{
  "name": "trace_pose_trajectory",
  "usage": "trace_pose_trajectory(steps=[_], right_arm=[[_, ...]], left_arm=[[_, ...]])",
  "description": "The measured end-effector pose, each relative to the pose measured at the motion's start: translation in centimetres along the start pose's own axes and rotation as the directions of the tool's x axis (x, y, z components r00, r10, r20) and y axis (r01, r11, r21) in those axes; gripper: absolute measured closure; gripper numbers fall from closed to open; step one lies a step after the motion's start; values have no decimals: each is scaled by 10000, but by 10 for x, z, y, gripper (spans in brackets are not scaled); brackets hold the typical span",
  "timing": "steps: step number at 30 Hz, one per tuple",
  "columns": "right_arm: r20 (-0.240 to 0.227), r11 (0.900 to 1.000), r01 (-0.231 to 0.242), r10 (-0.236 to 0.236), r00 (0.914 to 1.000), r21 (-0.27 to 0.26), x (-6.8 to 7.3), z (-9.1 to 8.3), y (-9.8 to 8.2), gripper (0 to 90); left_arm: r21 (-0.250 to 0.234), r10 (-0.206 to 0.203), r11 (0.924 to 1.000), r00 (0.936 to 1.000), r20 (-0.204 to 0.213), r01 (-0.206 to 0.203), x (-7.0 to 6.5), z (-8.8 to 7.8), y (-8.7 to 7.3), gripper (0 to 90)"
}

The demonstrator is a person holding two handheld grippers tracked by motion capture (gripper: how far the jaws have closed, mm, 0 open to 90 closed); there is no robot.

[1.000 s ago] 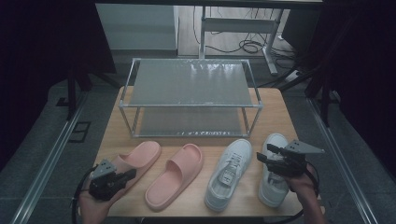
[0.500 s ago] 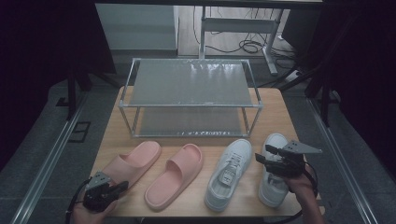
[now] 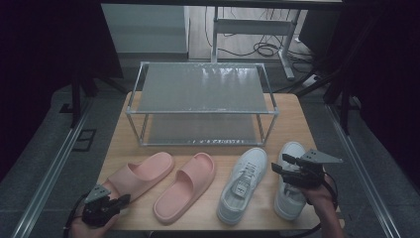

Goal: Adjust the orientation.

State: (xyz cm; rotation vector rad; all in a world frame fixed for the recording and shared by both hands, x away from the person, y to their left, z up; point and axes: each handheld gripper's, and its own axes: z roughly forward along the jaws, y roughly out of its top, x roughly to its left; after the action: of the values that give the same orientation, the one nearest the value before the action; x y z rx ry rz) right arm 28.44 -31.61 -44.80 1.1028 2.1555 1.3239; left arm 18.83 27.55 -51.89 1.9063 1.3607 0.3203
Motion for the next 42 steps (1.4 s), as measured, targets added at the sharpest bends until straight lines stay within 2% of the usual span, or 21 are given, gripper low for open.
trace_pose_trajectory(steps=[7, 21, 25, 28, 31, 34, 36, 39, 42], right_arm=[[5, 10000, 40, -40, 10000, 82, 1, 1, 0, 403], [25, 9998, 87, -88, 10000, 164, 0, 2, -1, 402], [30, 9998, 84, -84, 10000, 161, 0, 1, -2, 402], [33, 9999, 67, -68, 10000, 109, 0, 0, -1, 403], [31, 9999, 68, -68, 10000, 96, 0, 0, -1, 403], [-3, 9999, 87, -87, 10000, 118, 1, 0, -1, 403], [-15, 9999, 104, -104, 9999, 127, 2, 1, -1, 403], [-29, 9999, 71, -71, 10000, 131, 2, 2, -2, 402], [-22, 9999, 53, -52, 10000, 163, 1, 2, -2, 403]], left_arm=[[-92, -228, 9997, 9989, -398, 224, 16, -4, 0, 900], [-228, -540, 9984, 9963, -667, 526, 30, 1, 14, 900], [-514, -284, 9984, 9978, -596, 253, 18, -5, 26, 900], [-645, 218, 9976, 9988, -427, -245, 1, -5, 43, 900], [-673, 693, 9952, 9973, -224, -706, -13, 4, 65, 900], [-579, 985, 9934, 9951, -62, -987, -25, 22, 89, 899], [-294, 1076, 9937, 9942, -89, -1078, -32, 38, 103, 896], [271, 1387, 9900, 9902, -168, -1383, -40, 62, 122, 895], [700, 1409, 9878, 9898, -201, -1391, -43, 81, 135, 898]])
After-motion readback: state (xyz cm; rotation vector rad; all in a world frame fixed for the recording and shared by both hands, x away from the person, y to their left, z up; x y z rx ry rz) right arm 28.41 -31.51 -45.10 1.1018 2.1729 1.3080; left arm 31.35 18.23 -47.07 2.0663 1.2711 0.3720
